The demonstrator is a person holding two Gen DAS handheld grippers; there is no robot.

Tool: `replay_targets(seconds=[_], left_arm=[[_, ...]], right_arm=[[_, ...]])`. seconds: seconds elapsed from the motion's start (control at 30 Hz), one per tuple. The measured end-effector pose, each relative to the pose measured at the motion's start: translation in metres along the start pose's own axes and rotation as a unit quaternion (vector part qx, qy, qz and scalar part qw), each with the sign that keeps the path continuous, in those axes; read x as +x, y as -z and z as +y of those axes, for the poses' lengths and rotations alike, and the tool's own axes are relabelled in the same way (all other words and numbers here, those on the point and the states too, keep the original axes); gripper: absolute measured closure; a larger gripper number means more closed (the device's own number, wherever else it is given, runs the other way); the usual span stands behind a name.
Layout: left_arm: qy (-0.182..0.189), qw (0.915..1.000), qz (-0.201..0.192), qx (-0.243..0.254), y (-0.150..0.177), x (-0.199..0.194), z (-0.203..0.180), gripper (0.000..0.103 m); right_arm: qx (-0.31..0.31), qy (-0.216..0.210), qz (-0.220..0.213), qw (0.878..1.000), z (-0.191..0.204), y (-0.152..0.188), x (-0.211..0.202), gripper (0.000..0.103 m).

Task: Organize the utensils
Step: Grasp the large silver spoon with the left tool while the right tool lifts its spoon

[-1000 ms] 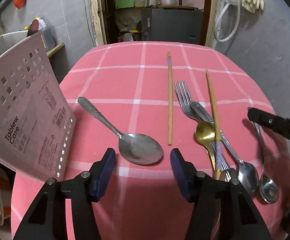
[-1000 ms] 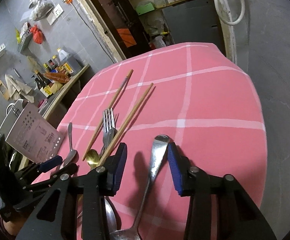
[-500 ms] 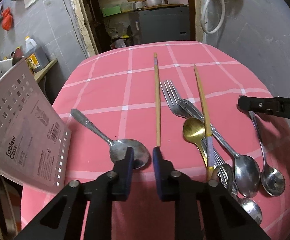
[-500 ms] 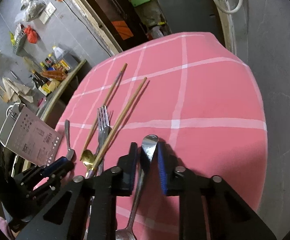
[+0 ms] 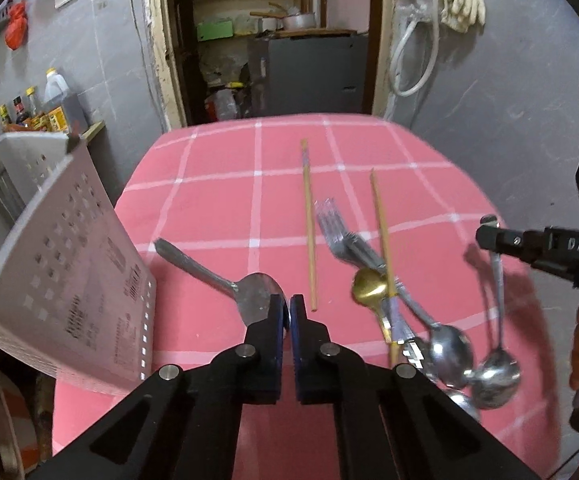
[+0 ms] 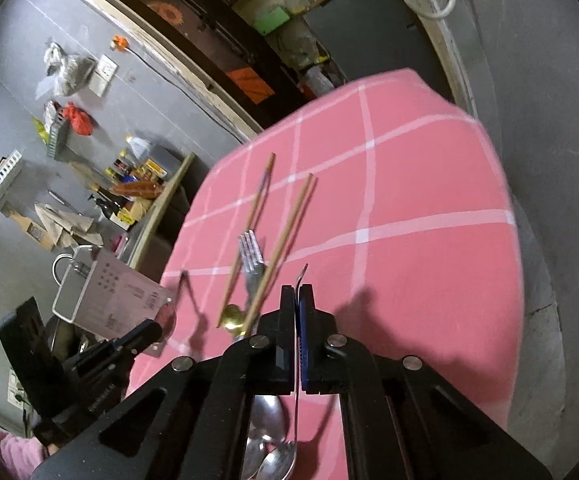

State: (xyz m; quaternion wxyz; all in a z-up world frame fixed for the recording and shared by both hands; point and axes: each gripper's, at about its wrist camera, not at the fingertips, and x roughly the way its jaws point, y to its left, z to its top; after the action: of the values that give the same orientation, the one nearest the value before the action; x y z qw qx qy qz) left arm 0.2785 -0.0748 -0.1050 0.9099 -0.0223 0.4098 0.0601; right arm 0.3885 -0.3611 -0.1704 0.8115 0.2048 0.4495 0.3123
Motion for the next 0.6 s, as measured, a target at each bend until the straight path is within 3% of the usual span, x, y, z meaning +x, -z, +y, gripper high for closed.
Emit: replay_targets(seconds=[0.3, 0.6], left_arm=[[0.088, 0.9946, -0.050, 0.023, -0.027, -0.069, 0.002, 0.101], [0.170, 0.9832, -0.058, -0.034, -0.052, -0.118, 0.040, 0.101]], right_arm=[[-0.042, 0.013, -0.084, 0.996, 0.044, 0.001, -0.063, 0.101], [-0.098, 0.000, -0.161, 0.982, 0.111, -0.021, -0.110, 0.101]])
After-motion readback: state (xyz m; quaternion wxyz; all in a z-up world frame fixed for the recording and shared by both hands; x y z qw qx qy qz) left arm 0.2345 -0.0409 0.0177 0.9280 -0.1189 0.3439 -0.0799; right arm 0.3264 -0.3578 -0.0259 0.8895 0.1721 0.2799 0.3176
